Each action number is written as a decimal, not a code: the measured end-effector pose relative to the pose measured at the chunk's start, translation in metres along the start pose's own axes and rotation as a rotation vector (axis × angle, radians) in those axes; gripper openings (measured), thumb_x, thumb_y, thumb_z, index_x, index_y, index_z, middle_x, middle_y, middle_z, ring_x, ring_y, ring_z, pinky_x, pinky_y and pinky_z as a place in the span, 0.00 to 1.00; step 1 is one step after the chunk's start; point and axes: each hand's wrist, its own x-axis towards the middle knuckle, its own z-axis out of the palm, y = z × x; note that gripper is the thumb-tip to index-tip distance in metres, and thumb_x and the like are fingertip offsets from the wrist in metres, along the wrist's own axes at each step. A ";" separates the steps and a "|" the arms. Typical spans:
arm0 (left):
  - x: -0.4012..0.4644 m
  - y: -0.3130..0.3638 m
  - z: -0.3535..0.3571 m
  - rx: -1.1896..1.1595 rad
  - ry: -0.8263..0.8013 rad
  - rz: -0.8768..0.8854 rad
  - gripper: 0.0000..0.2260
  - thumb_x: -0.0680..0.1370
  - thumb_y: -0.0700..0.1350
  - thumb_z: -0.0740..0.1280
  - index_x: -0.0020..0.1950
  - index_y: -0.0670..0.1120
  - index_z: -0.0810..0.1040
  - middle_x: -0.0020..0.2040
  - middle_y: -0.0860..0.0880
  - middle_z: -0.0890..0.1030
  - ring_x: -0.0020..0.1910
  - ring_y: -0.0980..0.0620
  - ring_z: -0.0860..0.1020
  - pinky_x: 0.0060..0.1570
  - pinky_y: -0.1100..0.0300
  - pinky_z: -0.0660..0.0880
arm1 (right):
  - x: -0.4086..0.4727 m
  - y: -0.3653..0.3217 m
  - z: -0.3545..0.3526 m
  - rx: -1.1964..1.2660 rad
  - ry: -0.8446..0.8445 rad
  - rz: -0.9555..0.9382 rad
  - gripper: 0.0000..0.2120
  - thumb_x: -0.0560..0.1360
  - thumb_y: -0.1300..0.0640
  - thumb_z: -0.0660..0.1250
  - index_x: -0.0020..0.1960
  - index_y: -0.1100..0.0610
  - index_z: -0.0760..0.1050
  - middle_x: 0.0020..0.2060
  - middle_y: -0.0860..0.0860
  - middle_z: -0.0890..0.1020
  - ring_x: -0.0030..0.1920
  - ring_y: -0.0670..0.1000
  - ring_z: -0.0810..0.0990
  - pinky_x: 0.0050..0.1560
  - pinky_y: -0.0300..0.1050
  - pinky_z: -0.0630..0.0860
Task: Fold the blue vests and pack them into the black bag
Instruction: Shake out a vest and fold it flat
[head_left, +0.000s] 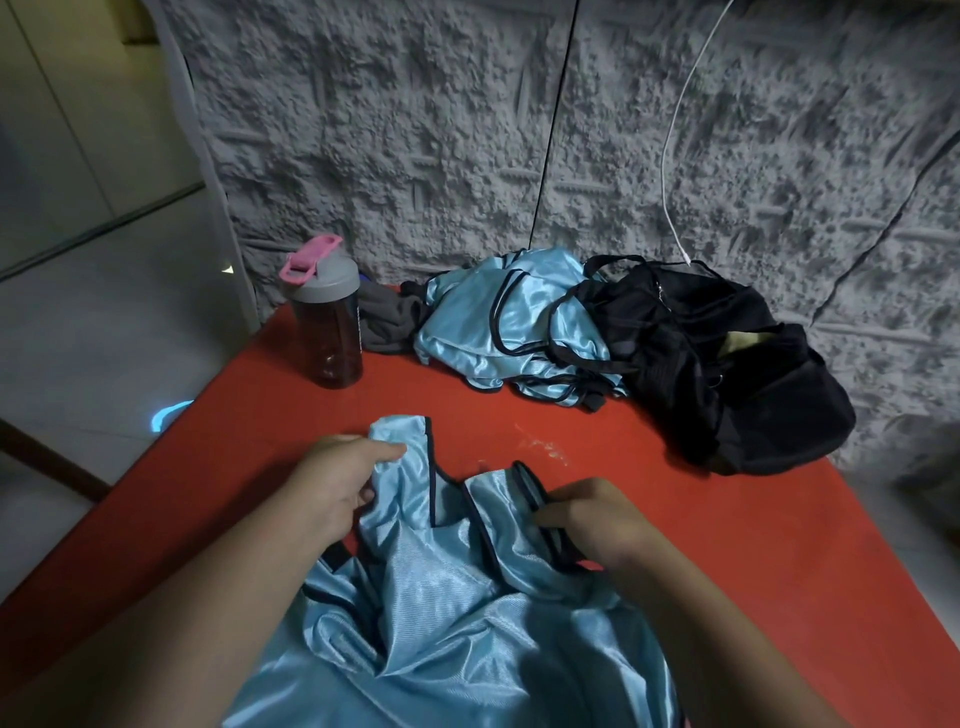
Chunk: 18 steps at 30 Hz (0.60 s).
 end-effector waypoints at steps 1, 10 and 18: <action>-0.001 0.003 -0.001 -0.008 0.016 0.050 0.05 0.72 0.39 0.76 0.43 0.43 0.81 0.38 0.44 0.81 0.38 0.47 0.77 0.38 0.56 0.70 | 0.001 0.000 0.001 0.055 0.031 -0.001 0.07 0.71 0.66 0.73 0.35 0.62 0.80 0.26 0.54 0.75 0.26 0.51 0.72 0.28 0.38 0.67; -0.023 0.025 -0.002 -0.095 -0.098 0.288 0.08 0.75 0.44 0.75 0.51 0.42 0.86 0.48 0.41 0.87 0.49 0.44 0.86 0.60 0.45 0.78 | -0.004 -0.004 0.001 0.215 0.023 -0.156 0.04 0.74 0.63 0.75 0.43 0.61 0.81 0.29 0.53 0.80 0.27 0.50 0.76 0.28 0.38 0.70; -0.029 0.036 -0.006 -0.130 -0.119 0.367 0.14 0.73 0.33 0.74 0.58 0.41 0.81 0.50 0.40 0.86 0.51 0.39 0.85 0.61 0.41 0.78 | -0.004 -0.022 -0.022 0.626 0.130 -0.313 0.10 0.80 0.62 0.67 0.39 0.60 0.77 0.31 0.57 0.74 0.30 0.52 0.71 0.34 0.44 0.68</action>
